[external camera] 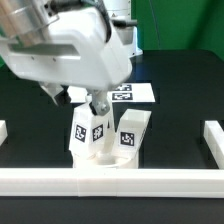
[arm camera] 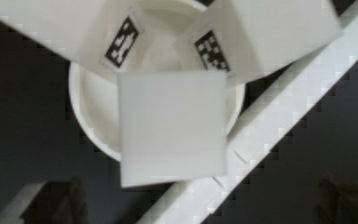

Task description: Assemble stool

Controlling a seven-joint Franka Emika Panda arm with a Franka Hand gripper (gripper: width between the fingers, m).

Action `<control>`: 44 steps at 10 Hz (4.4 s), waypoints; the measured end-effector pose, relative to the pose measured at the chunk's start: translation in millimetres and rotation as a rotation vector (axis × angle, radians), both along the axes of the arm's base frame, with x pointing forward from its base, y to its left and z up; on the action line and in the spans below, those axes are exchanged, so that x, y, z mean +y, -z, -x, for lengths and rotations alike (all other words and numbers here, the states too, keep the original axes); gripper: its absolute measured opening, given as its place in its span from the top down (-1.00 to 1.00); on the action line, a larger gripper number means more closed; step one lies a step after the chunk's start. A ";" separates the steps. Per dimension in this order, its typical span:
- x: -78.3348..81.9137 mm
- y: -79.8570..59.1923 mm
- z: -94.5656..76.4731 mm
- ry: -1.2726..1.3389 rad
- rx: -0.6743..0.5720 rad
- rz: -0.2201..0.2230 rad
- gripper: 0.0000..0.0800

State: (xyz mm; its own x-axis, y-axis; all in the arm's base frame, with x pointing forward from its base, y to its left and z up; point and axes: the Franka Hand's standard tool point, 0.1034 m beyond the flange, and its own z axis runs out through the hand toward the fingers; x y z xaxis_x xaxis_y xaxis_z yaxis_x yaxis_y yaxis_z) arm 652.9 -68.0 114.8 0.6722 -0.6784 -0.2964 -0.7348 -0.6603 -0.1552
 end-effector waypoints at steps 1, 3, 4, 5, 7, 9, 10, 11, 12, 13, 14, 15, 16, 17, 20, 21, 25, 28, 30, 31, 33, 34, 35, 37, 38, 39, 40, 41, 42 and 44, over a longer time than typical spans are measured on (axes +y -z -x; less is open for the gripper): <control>-0.3 1.3 0.7 -0.001 0.002 0.000 -0.62; -1.3 2.8 1.2 0.000 0.004 0.000 -0.62; -1.6 3.0 1.7 -0.006 0.007 0.008 -0.62; -3.7 3.3 4.3 -0.054 0.031 0.082 -0.62; 4.6 2.9 0.6 -0.108 0.019 0.140 -0.62; -0.7 10.6 1.0 -0.127 -0.008 0.154 -0.62; -0.2 10.6 1.4 -0.125 -0.006 0.153 -0.62; -0.4 11.0 1.5 -0.124 -0.005 0.153 -0.62; -0.5 11.6 1.7 -0.124 -0.004 0.153 -0.62; -0.4 11.7 1.7 -0.125 -0.004 0.153 -0.62; -0.4 11.7 -2.2 -0.156 -0.023 0.190 -0.62; 5.1 13.8 -5.6 -0.193 -0.053 0.234 -0.62; 10.4 17.4 -3.4 -0.199 -0.067 0.243 -0.62; 10.0 18.9 -1.9 -0.198 -0.065 0.243 -0.62; 5.5 22.3 0.5 -0.193 -0.065 0.245 -0.62; 6.1 22.3 0.4 -0.193 -0.065 0.245 -0.62; -3.0 20.3 2.4 -0.169 -0.105 0.262 -0.62; -5.9 23.3 9.3 -0.157 -0.133 0.278 -0.62; -6.1 23.8 9.4 -0.157 -0.133 0.278 -0.62; -5.7 24.8 9.6 -0.158 -0.132 0.279 -0.62; -2.0 30.7 10.0 -0.164 -0.133 0.281 -0.62; -1.7 32.3 10.8 -0.165 -0.130 0.281 -0.62; -1.8 32.7 11.0 -0.165 -0.129 0.281 -0.62; -1.8 32.5 10.8 -0.165 -0.130 0.281 -0.56; -1.8 32.5 10.8 -0.165 -0.130 0.281 -0.10; -1.8 32.5 10.7 -0.165 -0.130 0.281 0.15; -1.8 32.5 10.7 -0.162 -0.129 0.281 0.15; -1.8 32.5 10.7 -0.143 -0.126 0.282 0.15; -1.8 32.5 10.7 -0.144 -0.126 0.282 0.15; -0.9 32.5 10.6 -0.017 -0.103 0.285 0.15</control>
Offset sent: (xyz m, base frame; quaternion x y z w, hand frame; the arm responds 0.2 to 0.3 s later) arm 0.0000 0.0000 0.0000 0.0000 0.0000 0.0000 1.0000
